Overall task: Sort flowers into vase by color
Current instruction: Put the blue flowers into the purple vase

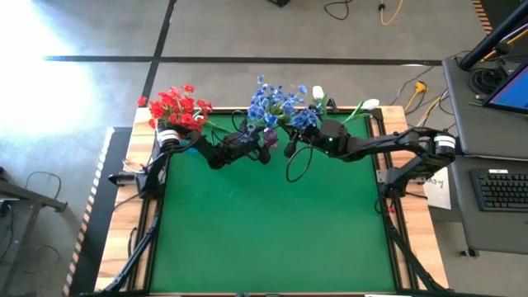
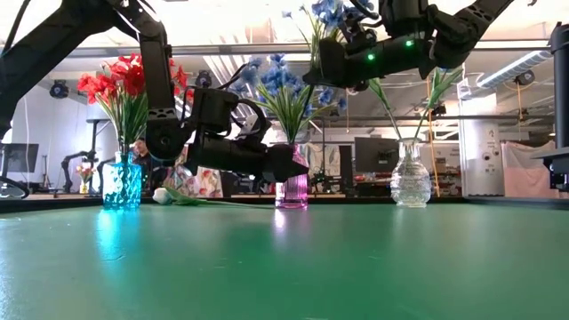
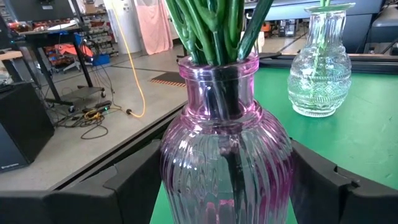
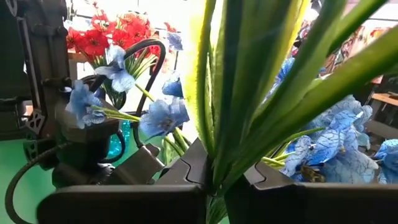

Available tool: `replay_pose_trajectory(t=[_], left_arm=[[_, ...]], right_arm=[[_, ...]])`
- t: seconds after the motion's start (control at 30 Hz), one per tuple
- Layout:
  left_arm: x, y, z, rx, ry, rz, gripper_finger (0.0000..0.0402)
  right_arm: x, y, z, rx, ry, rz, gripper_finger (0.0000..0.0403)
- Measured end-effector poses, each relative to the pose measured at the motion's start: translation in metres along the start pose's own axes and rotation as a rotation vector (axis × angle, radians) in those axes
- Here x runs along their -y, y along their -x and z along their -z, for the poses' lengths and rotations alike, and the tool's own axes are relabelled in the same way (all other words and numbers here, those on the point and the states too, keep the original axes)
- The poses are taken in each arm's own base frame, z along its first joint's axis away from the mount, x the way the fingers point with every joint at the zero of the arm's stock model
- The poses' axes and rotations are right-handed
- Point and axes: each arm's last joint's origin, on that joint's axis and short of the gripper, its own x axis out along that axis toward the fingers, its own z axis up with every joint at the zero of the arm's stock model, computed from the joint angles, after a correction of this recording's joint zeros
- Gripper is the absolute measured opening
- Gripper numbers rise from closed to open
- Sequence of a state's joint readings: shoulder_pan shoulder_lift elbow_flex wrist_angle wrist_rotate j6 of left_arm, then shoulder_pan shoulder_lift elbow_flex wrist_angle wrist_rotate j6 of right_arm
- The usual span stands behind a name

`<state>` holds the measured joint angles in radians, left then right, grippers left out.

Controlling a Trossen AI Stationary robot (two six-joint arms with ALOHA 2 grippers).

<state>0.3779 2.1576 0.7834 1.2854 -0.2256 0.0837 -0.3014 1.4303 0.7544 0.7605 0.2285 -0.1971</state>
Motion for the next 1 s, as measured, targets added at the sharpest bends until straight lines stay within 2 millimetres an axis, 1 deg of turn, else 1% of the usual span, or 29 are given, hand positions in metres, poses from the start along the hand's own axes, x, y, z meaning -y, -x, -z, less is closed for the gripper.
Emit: replay_pose_trajectory(t=[0.67, 1.0], left_arm=[[0.0000, 0.0000, 0.0004, -0.003, -0.001, 0.000, 0.0275], [0.0000, 0.0000, 0.0005, -0.003, -0.001, 0.000, 0.0275]], right_arm=[[0.0021, 0.0001, 0.0017, -0.023, 0.018, 0.008, 0.0018], [0.0046, 0.0037, -0.0049, -0.005, 0.017, 0.016, 0.0018]])
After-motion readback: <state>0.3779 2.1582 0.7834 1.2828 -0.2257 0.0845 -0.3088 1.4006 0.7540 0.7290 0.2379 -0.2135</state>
